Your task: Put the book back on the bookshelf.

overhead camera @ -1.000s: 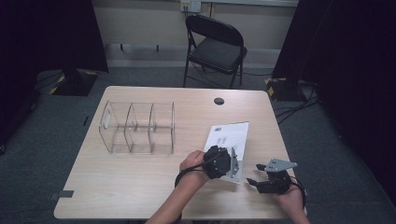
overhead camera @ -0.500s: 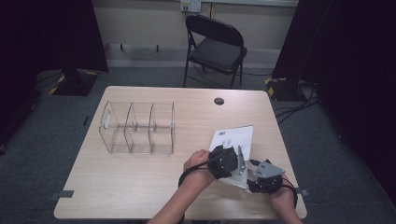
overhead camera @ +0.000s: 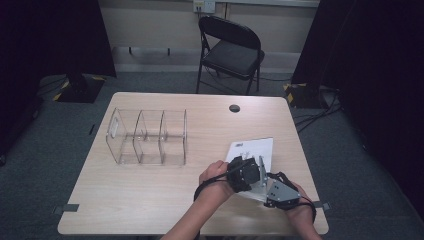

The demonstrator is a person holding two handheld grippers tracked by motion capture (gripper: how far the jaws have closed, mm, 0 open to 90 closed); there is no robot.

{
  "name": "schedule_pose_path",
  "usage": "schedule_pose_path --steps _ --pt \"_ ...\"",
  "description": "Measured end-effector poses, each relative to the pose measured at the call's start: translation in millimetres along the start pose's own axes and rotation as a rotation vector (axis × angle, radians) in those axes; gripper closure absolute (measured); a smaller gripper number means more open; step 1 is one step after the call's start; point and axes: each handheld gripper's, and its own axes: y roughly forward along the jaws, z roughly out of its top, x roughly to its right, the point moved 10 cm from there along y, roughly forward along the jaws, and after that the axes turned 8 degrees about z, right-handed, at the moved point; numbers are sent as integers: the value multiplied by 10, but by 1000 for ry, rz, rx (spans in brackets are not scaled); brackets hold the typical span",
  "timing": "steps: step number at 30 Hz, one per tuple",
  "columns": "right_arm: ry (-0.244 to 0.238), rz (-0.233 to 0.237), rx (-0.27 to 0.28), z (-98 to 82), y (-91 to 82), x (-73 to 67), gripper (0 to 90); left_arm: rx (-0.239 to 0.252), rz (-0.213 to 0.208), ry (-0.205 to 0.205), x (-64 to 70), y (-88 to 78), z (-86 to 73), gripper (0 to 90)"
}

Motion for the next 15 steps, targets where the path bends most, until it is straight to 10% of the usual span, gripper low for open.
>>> schedule_pose_path --steps 15 --pt "-57 -41 -12 157 -214 62 637 120 -85 -91 7 -254 11 390"
